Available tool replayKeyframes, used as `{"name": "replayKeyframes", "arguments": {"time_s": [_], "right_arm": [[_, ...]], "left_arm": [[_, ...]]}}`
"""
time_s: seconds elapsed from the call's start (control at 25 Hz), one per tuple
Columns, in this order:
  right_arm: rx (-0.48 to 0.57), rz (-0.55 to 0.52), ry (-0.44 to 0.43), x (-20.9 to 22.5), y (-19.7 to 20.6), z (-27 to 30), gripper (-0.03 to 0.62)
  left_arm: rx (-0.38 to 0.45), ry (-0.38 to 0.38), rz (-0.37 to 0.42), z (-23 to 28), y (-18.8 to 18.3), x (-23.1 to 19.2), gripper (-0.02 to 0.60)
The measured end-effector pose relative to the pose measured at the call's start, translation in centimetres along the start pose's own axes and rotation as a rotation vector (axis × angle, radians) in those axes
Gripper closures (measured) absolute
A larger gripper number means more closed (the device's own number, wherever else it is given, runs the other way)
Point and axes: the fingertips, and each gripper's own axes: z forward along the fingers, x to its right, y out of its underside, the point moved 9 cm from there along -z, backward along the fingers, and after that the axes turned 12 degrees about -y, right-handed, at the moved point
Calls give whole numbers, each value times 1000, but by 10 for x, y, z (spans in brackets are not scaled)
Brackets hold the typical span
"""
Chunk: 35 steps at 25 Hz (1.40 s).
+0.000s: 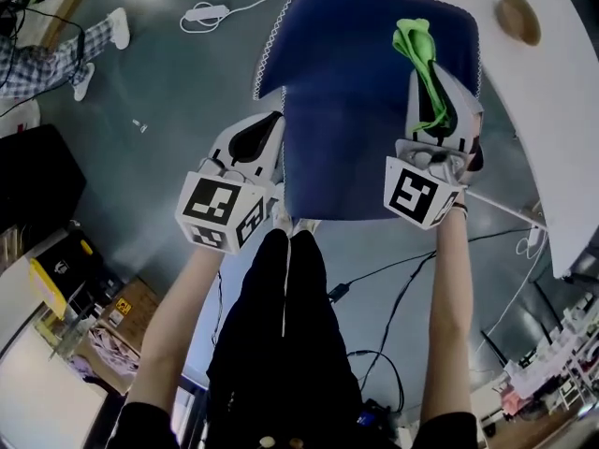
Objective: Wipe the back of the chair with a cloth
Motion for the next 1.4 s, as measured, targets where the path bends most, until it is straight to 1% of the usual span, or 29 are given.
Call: {"name": "replayKeyframes", "arguments": {"time_s": [0.2, 0.36, 0.48, 0.56, 0.72, 0.88, 1.08, 1.24, 1.4], "right_arm": [[-17, 18, 101, 45, -2, -4, 539], [-82, 0, 183, 74, 12, 3, 539], [-146, 10, 211, 87, 28, 15, 539], [-172, 5, 199, 84, 37, 27, 539], [-170, 23, 149, 54, 47, 47, 539], [-154, 1, 160, 32, 51, 61, 539], [-109, -28, 186, 27, 54, 65, 539], [-91, -33, 177, 26, 54, 63, 539], [-95, -44, 151, 14, 55, 63, 539]], "left_arm": [[9, -10, -2, -5, -8, -1, 578], [16, -17, -6, -7, -12, -2, 578], [16, -23, -11, -7, -12, -4, 578], [9, -26, -16, -7, -9, -7, 578], [-12, -31, -32, -5, -2, -15, 578], [-19, -36, -35, -2, 2, -20, 578], [-28, -40, -51, 1, 8, -27, 578], [-42, -36, -78, 6, 17, -27, 578], [-52, -21, -81, 13, 21, -23, 578]]}}
